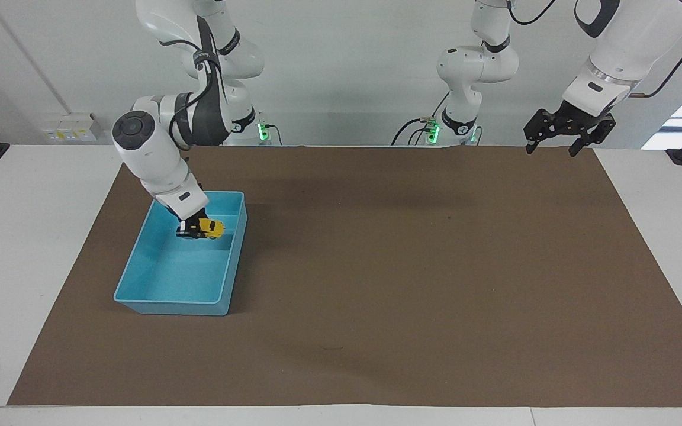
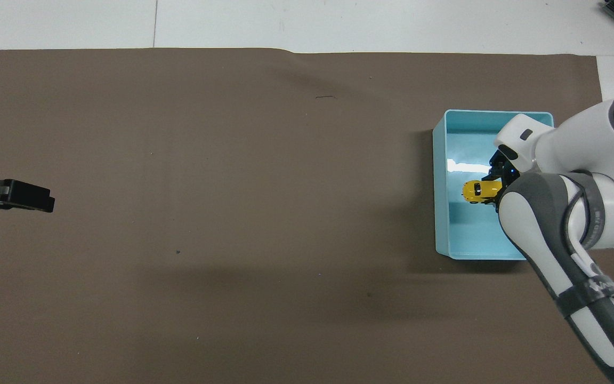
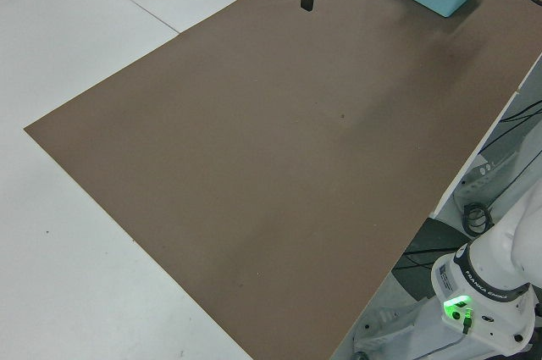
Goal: Wind up and store yellow beetle car
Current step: 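Lift the yellow car into the blue box with the right gripper, then lower the car onto the box floor and open the right gripper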
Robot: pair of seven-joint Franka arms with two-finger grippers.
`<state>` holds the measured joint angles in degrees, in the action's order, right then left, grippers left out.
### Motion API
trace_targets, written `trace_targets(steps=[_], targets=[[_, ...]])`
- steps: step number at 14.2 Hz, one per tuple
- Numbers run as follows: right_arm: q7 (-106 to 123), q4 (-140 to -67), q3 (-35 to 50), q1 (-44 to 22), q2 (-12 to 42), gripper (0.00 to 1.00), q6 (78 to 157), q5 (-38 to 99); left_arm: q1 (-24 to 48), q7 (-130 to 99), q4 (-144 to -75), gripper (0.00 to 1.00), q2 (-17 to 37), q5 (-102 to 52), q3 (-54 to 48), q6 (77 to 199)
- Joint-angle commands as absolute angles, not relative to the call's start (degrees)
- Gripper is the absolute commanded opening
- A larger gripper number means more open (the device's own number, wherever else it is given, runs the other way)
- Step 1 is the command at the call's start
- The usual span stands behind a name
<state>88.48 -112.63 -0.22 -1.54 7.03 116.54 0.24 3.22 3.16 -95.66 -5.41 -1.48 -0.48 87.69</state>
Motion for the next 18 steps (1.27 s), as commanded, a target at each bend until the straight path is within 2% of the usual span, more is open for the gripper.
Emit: trace_targets(steps=[1,3,7,11,18], targets=[[91.05,-119.26,0.26,0.7,3.08,0.09,120.93,-1.14,2.29,3.43,-95.36,1.0,-5.71,-1.14,-1.05,87.36],[91.67,-121.28,0.35,2.71,3.34,0.09,124.17,-1.84,2.29,3.43,-95.36,1.0,-5.71,-1.14,-1.05,87.36],[92.29,-121.9,0.35,2.64,3.95,0.09,126.38,-1.93,2.29,3.43,-95.36,1.0,-5.71,-1.14,-0.97,87.36],[92.02,-123.13,0.35,2.55,6.5,0.09,131.38,-1.93,2.29,3.43,-95.36,1.0,-5.71,-1.14,-1.05,87.36],[93.08,-124.1,0.44,3.78,9.75,0.09,135.62,-1.93,2.29,3.43,-95.36,1.0,-5.71,-1.14,-1.05,87.36]])
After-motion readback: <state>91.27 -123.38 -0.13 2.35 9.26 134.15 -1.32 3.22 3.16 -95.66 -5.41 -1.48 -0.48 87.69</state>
